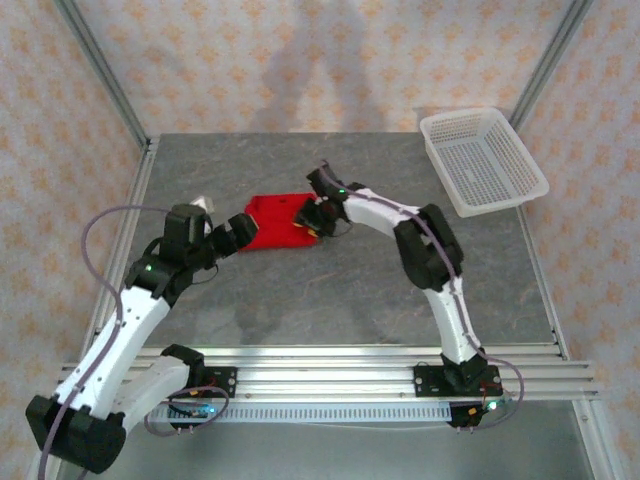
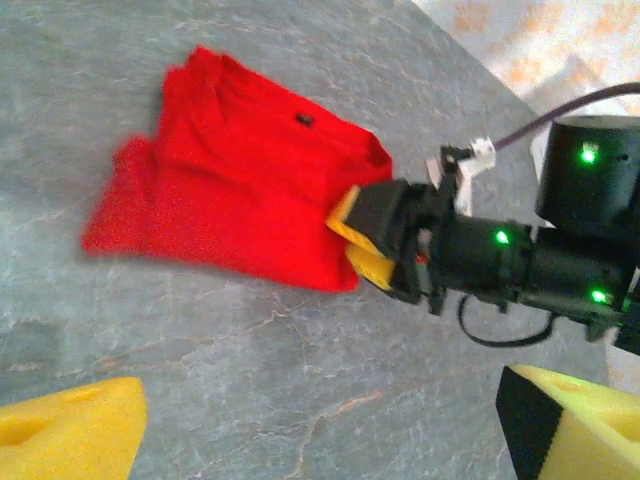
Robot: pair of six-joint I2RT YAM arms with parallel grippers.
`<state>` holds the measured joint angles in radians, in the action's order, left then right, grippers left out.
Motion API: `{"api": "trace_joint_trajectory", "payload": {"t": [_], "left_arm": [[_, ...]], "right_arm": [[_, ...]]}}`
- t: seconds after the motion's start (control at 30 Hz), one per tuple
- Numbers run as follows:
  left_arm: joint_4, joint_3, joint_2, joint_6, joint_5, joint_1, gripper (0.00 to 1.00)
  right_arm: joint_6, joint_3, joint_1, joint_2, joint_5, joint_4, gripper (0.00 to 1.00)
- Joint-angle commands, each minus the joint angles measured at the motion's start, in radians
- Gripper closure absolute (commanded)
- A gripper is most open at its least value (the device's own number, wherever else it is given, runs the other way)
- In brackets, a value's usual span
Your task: Fold the inside-out t-shirt
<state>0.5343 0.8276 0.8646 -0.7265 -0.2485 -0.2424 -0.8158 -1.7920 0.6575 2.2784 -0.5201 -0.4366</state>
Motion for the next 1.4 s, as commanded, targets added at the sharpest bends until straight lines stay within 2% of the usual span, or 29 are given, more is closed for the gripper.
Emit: {"api": "trace_joint_trajectory", "payload": {"t": [0.0,0.07,0.13,0.17,0.2,0.27,0.4,0.57,0.63,0.83,0.97,1.1,1.27,1.37], "left_arm": [[0.051,-0.074,-0.070,-0.160,0.132,0.000,0.02],[0.040,-0.121,-0.102,-0.210,0.129,0.007,0.01],[0.001,-0.155,-0.110,-0.257,0.106,0.013,0.02],[-0.022,-0.166,-0.104,-0.279,0.099,0.015,0.02],[-0.051,-0.175,-0.089,-0.303,0.091,0.017,0.03],[-0.077,-0.169,-0.053,-0.335,0.097,0.021,0.05],[-0.112,-0.137,0.031,-0.355,0.141,0.066,0.05],[-0.253,-0.110,0.229,-0.364,0.004,0.231,0.09],[-0.311,-0.078,0.333,-0.338,-0.033,0.286,0.14],[-0.524,0.008,0.595,-0.327,-0.087,0.362,0.23],[-0.562,0.096,0.770,-0.340,-0.135,0.364,0.33],[-0.651,0.144,0.881,-0.361,-0.169,0.364,0.42],[-0.640,0.228,0.972,-0.355,-0.158,0.365,0.64],[-0.643,0.274,1.019,-0.361,-0.147,0.367,0.65]], "right_arm": [[-0.047,-0.285,0.085,0.153,-0.010,-0.067,0.61],[-0.065,-0.560,0.105,0.295,-0.036,-0.168,0.61],[-0.076,-0.943,0.113,0.451,-0.048,-0.329,0.59],[-0.081,-1.063,0.109,0.488,-0.036,-0.373,0.58],[-0.093,-1.099,0.102,0.481,-0.025,-0.380,0.57],[-0.099,-1.019,0.079,0.396,-0.010,-0.365,0.56],[0.024,-0.750,0.037,0.142,0.044,-0.379,0.55],[0.106,-0.340,-0.007,-0.181,0.083,-0.323,0.54],[0.120,-0.176,-0.020,-0.309,0.116,-0.293,0.53],[0.090,0.163,-0.046,-0.590,0.203,-0.235,0.52],[0.066,0.261,-0.060,-0.671,0.241,-0.225,0.52],[0.070,0.265,-0.062,-0.696,0.263,-0.244,0.52],[0.065,0.256,-0.063,-0.698,0.279,-0.264,0.52],[0.059,0.247,-0.064,-0.696,0.279,-0.272,0.52]]}}
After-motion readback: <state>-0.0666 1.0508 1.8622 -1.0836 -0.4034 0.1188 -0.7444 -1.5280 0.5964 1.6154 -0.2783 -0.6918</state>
